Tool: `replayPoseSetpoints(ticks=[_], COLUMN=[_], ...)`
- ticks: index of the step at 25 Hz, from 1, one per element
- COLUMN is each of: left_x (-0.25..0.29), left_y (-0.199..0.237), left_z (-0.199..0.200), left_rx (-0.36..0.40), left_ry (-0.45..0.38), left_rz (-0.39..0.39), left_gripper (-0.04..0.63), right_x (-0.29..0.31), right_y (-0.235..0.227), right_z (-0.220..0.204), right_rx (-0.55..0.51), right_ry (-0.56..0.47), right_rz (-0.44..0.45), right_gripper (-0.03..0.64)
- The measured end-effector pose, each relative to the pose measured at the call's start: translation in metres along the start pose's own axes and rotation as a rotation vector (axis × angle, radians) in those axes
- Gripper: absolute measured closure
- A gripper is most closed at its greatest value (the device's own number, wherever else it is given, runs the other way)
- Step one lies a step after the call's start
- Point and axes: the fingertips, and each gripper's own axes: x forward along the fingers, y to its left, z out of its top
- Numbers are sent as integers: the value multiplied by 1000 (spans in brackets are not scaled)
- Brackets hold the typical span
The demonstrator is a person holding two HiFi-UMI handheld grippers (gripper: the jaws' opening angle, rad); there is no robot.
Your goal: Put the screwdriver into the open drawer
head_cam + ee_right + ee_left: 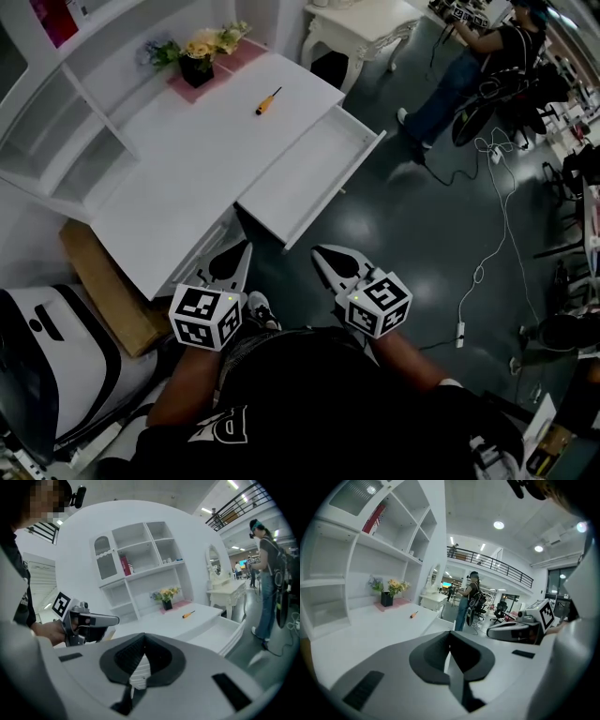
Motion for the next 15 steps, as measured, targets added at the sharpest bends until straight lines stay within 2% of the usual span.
replayPoseSetpoints(ticks=[9,15], left_x=[6,10], left_y=[51,60], left_z=[11,13], left_rx=[29,23], left_ry=[-2,2], left_rz=[-41,-65], left_gripper=[580,580], right_x=[41,41], right_y=[7,2], right_z=[15,20], right_rx=[-2,8], right_ry=[-13,-7], right_rz=[-62,-97], right_gripper=[606,606])
